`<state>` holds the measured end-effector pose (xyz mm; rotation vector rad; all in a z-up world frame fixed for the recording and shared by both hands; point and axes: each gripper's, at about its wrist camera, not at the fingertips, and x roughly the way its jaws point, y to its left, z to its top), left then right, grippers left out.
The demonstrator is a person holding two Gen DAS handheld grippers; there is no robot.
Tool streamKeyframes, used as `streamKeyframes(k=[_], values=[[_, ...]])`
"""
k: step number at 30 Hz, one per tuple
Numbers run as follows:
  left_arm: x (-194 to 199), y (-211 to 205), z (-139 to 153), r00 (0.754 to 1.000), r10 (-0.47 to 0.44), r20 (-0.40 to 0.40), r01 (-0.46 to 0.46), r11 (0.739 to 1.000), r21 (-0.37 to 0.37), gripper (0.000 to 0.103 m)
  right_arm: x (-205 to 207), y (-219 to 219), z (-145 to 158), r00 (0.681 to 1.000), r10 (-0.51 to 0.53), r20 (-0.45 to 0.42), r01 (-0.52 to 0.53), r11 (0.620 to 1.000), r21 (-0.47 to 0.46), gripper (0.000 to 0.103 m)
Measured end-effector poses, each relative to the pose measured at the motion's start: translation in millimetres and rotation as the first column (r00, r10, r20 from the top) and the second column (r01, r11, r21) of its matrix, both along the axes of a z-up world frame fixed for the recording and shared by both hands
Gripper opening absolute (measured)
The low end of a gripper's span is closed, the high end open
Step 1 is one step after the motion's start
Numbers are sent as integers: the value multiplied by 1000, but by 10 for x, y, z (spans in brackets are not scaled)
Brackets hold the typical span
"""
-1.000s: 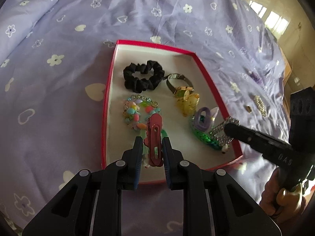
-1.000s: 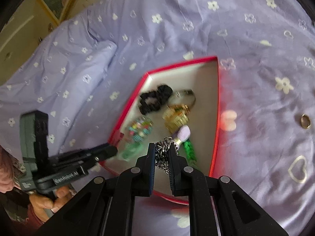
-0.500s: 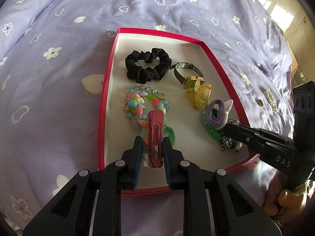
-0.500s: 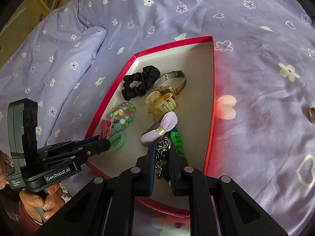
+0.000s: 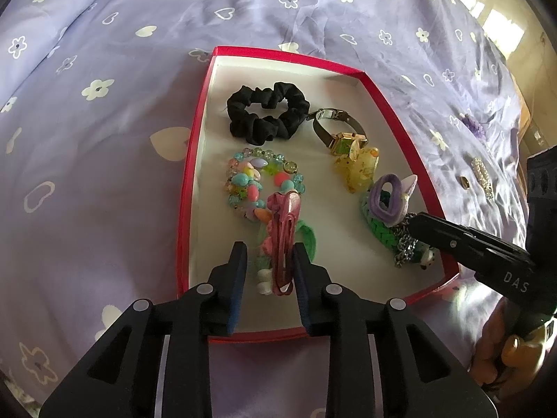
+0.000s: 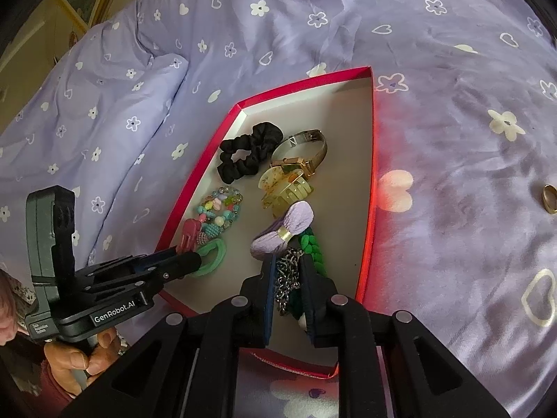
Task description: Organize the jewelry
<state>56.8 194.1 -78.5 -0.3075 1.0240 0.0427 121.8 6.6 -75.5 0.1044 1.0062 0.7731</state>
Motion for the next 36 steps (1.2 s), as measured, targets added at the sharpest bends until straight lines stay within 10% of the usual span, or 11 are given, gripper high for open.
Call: streamKeyframes(k=[22, 28, 36], values=[[-130, -39, 139, 1000, 9, 29, -9, 1000, -9, 43, -170, -210, 281, 998, -36, 42, 33, 996, 84, 44], [-350, -38, 247, 996, 46, 80, -43, 998, -42, 73, -318, -353, 367, 996, -57, 74, 47, 991, 129, 71], [-730, 17, 263, 985, 121, 126, -105, 987, -124, 87, -517, -605, 299, 992, -108, 65, 94, 978, 188, 74]])
